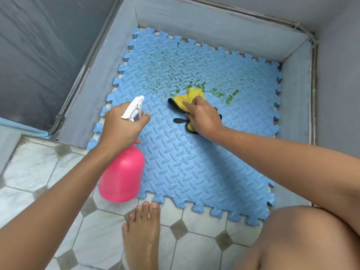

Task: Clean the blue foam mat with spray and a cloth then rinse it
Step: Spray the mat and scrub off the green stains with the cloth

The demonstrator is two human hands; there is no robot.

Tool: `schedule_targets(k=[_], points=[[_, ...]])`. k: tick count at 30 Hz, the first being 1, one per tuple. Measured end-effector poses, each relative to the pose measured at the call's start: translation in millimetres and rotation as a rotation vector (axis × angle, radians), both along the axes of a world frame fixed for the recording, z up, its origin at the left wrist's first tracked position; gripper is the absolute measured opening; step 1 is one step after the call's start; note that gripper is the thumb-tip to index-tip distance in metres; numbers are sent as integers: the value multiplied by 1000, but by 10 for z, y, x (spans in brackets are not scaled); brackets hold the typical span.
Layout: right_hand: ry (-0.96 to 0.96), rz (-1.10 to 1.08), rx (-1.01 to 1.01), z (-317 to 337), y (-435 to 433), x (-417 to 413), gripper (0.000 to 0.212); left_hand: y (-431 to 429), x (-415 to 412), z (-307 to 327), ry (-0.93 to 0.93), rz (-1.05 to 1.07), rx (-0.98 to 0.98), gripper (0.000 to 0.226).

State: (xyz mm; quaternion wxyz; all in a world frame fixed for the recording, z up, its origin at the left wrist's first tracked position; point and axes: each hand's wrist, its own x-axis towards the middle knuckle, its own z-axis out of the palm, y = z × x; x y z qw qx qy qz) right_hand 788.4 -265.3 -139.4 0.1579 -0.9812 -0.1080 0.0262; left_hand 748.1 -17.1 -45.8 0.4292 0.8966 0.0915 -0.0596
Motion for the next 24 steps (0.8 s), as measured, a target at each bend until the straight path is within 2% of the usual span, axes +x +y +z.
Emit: schedule_targets(k=[4, 5, 6, 10, 16, 19, 24], points=[[-29, 513, 20, -45, 107, -616, 42, -219, 39, -65, -24, -76, 53, 36], [-6, 561, 1, -55, 41, -671, 44, -288, 45, -73, -13, -100, 66, 42], [4, 521, -9, -54, -70, -672, 46, -356, 51, -78, 3, -130, 64, 45], [-9, 104, -51, 4, -653, -594, 46, -485, 59, -81, 89, -185, 60, 48], [76, -227, -126, 79, -1230, -570, 44, -519, 226, -82, 65, -180, 82, 51], [83, -265, -129, 71, -1265, -578, 44, -558, 343, -90, 51, -226, 86, 53], [115, -217, -124, 62, -1268, -500, 43, -555, 575, -33, -12, -93, 54, 57]])
